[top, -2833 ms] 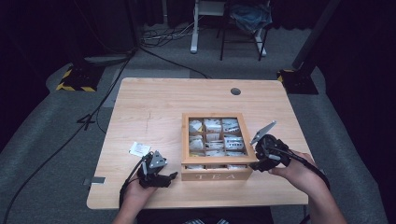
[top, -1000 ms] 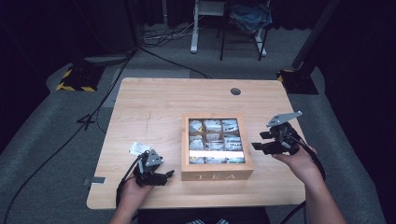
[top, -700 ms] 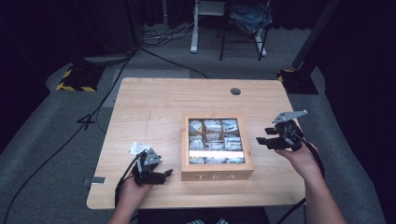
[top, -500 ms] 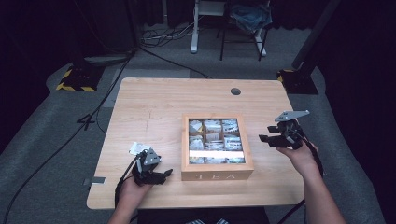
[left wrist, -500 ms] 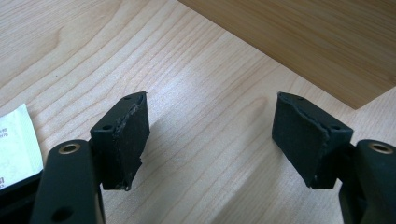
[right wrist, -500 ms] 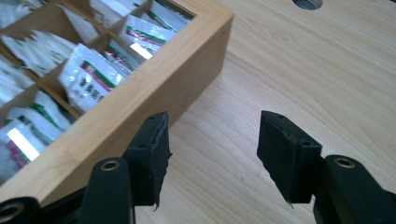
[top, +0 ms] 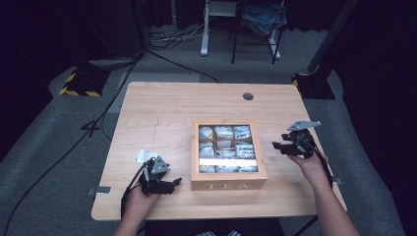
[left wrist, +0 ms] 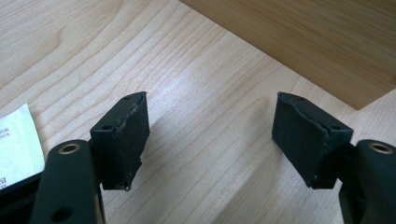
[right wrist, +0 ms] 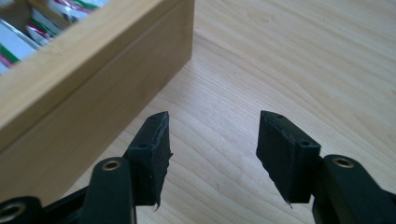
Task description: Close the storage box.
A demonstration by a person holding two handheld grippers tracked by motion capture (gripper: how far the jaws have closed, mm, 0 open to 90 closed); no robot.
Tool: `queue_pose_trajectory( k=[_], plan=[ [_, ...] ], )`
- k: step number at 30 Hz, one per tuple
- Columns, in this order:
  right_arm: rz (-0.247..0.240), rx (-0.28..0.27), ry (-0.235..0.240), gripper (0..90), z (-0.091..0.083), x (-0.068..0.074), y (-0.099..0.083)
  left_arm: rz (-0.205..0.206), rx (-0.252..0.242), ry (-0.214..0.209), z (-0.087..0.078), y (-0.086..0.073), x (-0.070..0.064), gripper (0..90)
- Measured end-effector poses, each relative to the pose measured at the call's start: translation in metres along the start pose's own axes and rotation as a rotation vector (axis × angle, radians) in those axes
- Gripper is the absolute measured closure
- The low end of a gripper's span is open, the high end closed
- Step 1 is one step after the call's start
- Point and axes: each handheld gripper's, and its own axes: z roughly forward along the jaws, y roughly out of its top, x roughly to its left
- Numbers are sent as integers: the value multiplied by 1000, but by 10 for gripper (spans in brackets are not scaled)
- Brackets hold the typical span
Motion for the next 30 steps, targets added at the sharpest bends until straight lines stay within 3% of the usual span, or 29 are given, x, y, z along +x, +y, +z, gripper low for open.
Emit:
queue_pose_trajectory(
  k=[9, 22, 30],
  plan=[
    [9, 3, 2, 460, 20, -3, -13, 3, 0, 1, 0, 0, 0, 282],
    [19, -8, -44, 449, 35, -2, -24, 3, 0, 2, 0, 0, 0, 282],
    [-27, 6, -56, 437, 46, 5, -29, 4, 0, 2, 0, 0, 0, 282]
  ],
)
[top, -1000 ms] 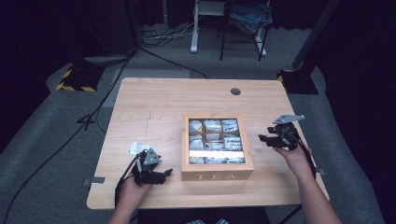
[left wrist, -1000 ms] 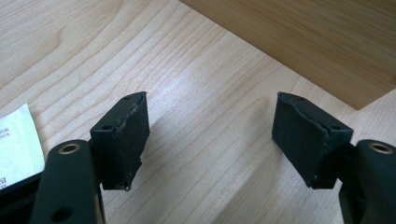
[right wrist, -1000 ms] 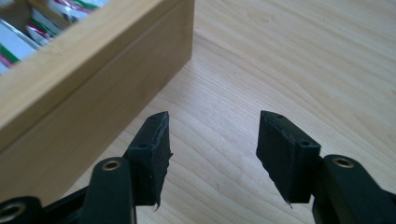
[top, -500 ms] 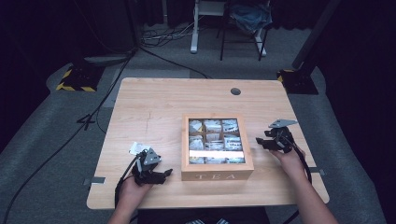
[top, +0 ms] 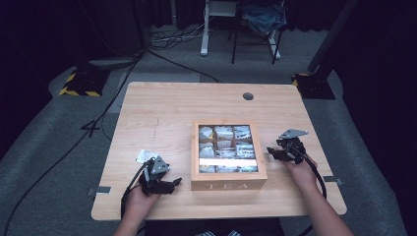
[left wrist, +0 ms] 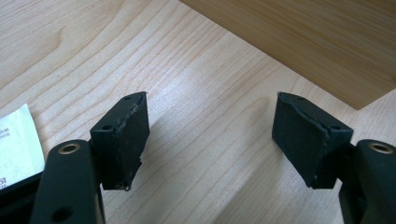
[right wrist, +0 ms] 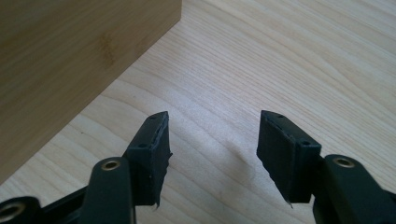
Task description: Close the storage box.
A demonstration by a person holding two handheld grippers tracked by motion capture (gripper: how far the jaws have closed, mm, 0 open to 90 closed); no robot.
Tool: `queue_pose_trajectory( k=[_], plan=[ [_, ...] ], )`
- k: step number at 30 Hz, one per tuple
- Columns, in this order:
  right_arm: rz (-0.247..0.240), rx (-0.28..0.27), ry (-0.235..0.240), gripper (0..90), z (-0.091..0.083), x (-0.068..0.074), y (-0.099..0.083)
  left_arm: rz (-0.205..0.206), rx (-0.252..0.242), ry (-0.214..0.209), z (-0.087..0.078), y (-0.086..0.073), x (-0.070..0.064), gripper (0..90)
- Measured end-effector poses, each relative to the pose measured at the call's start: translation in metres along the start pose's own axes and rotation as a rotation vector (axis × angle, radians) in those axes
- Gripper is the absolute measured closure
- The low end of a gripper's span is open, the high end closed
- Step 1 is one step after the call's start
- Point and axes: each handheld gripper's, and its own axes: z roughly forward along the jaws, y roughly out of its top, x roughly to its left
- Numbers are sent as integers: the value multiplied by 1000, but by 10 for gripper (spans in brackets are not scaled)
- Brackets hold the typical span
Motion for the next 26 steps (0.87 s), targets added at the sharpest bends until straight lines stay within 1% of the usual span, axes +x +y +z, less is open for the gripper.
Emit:
queue_pose_trajectory(
  k=[2, 5, 7, 9, 10, 12, 13, 14, 15, 16, 18, 24, 25, 26],
  plan=[
    [-7, -6, -11, 437, 1, 2, -1, 0, 0, 0, 0, 0, 0, 282],
    [-11, -8, -8, 433, 4, 5, -2, 0, 0, 1, 0, 0, 0, 282],
    [-17, -22, -4, 424, 6, 6, -3, 1, 0, 0, 0, 0, 0, 282],
    [-9, -29, -3, 403, 7, 6, -3, 1, 0, 0, 0, 0, 0, 282],
    [-2, -37, 3, 386, 7, 6, -4, 1, 0, 0, 0, 0, 0, 282],
    [38, -51, 29, 336, 10, 4, -6, 0, 0, 0, 0, 0, 0, 282],
    [68, -59, 48, 292, 11, 2, -7, 0, 0, 0, 0, 0, 0, 282],
    [109, -64, 74, 224, 14, 0, -9, 1, 1, -1, 0, 0, 0, 282],
    [100, -79, 83, 196, 16, -1, -11, 0, 0, 3, 0, 0, 0, 282],
    [99, -76, 77, 178, 16, -1, -10, -3, 1, 1, 0, 0, 0, 280],
    [115, -64, 61, 131, 17, -2, -10, -7, 2, 4, 1, 0, 0, 275],
    [150, -54, 22, 88, 17, 0, -10, -11, 5, 8, 1, 1, 0, 263],
    [155, -49, 15, 82, 16, 1, -11, -21, 7, 16, 1, 1, -1, 249],
    [161, -47, 9, 77, 16, 1, -11, -21, 13, 33, 1, 1, 0, 231]
  ],
)
